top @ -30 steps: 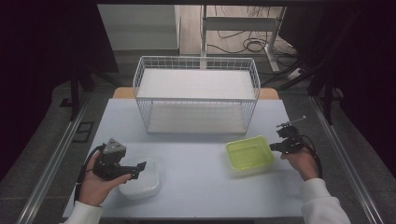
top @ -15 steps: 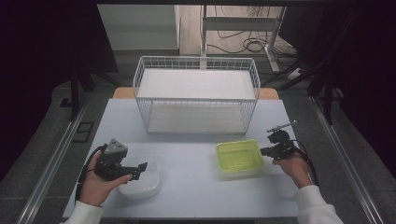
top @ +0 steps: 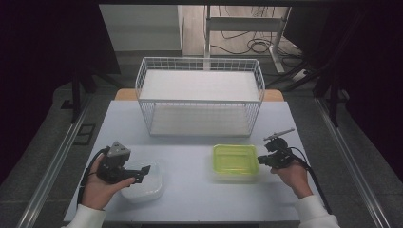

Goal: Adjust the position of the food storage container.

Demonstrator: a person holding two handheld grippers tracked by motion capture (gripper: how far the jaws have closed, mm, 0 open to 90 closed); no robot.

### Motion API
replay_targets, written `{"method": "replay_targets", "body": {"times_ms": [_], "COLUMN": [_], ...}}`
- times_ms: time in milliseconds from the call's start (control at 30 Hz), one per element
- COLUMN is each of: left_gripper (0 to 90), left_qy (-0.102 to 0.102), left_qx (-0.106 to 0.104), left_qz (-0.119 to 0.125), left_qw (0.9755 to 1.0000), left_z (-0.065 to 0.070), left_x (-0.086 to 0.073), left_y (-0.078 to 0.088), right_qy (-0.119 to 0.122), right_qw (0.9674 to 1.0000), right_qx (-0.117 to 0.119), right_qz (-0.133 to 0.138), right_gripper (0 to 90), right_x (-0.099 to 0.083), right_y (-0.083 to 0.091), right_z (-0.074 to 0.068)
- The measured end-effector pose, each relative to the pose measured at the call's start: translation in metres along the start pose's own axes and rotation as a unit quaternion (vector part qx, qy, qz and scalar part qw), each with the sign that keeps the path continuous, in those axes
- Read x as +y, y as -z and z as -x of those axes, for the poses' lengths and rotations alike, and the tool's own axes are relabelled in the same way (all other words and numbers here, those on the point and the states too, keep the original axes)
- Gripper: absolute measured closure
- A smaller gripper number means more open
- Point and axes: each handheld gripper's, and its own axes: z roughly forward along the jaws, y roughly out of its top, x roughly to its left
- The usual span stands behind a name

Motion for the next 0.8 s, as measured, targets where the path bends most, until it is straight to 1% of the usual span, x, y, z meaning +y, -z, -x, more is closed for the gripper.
{"method": "replay_targets", "body": {"times_ms": [67,200,300,400,800], "left_gripper": [14.6,14.6,14.6,14.6,14.6], "left_qy": [-0.001,-0.003,-0.004,-0.004,-0.004], "left_qx": [0.0,-0.001,-0.001,-0.001,-0.001], "left_qz": [0.0,-0.001,-0.001,-0.001,0.0], "left_qw": [1.0,1.0,1.0,1.0,1.0], "left_z": [0.0,0.001,0.002,0.001,0.001], "left_x": [0.0,0.001,0.001,0.001,0.001], "left_y": [0.0,0.0,-0.001,-0.001,0.0], "right_qy": [0.002,0.003,0.003,0.006,0.024], "right_qw": [1.0,1.0,1.0,0.9999,0.9993], "right_qx": [0.005,0.008,0.005,0.008,0.027], "right_qz": [0.002,0.004,0.003,0.005,0.007], "right_gripper": [89.1,89.0,89.1,89.1,89.1], "right_x": [0.0,0.002,0.006,0.011,0.03], "right_y": [-0.001,-0.003,-0.005,-0.008,-0.024], "right_z": [-0.003,-0.006,-0.007,-0.01,-0.035]}}
